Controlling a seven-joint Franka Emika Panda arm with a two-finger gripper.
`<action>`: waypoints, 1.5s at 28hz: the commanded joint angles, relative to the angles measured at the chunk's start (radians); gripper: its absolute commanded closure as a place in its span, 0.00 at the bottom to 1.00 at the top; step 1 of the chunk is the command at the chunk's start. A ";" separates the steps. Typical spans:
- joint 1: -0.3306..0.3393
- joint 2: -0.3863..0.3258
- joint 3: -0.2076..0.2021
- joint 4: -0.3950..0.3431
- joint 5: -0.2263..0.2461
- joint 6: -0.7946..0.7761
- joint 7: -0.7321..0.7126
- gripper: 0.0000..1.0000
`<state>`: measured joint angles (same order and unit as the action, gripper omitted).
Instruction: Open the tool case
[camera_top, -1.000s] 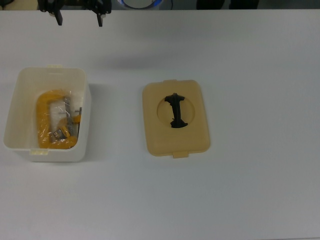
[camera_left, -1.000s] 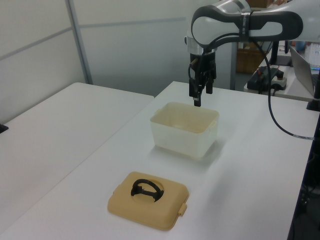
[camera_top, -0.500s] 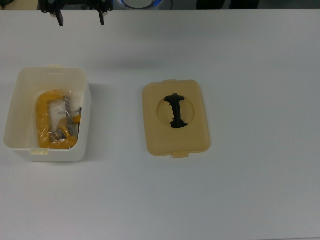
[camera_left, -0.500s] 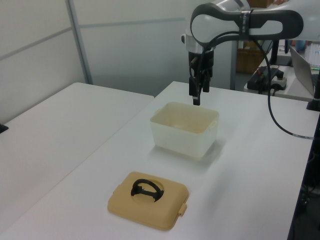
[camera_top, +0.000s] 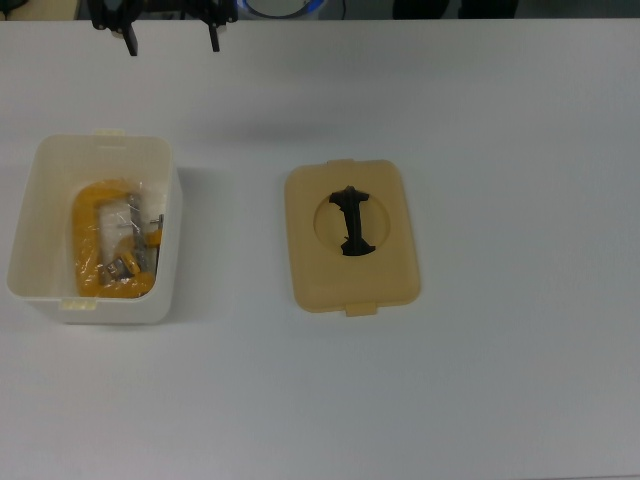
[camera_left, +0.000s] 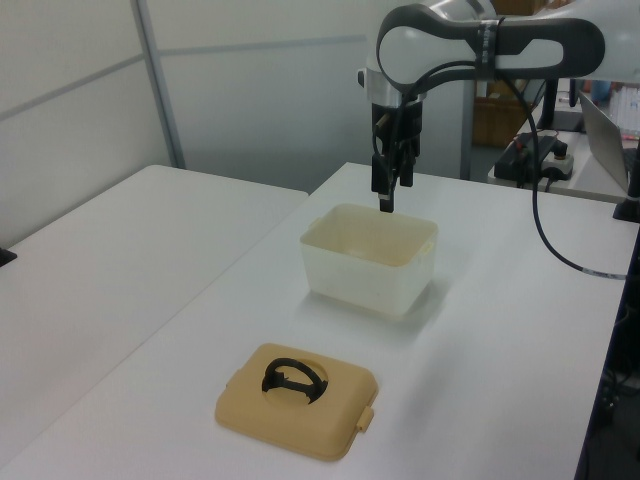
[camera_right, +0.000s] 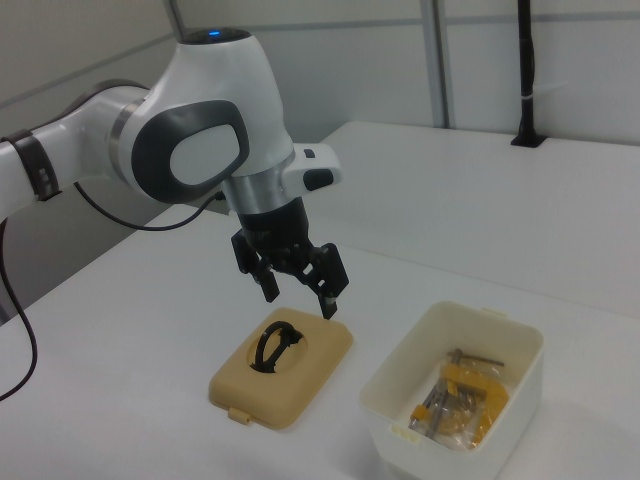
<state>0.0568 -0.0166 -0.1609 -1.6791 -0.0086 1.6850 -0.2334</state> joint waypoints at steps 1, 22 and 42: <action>0.005 0.029 0.015 0.030 0.015 -0.015 0.032 0.00; -0.006 0.029 0.083 0.078 0.016 -0.067 0.043 0.00; -0.008 0.037 0.084 0.078 0.015 -0.068 0.043 0.00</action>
<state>0.0432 0.0135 -0.0705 -1.6188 -0.0086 1.6431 -0.2026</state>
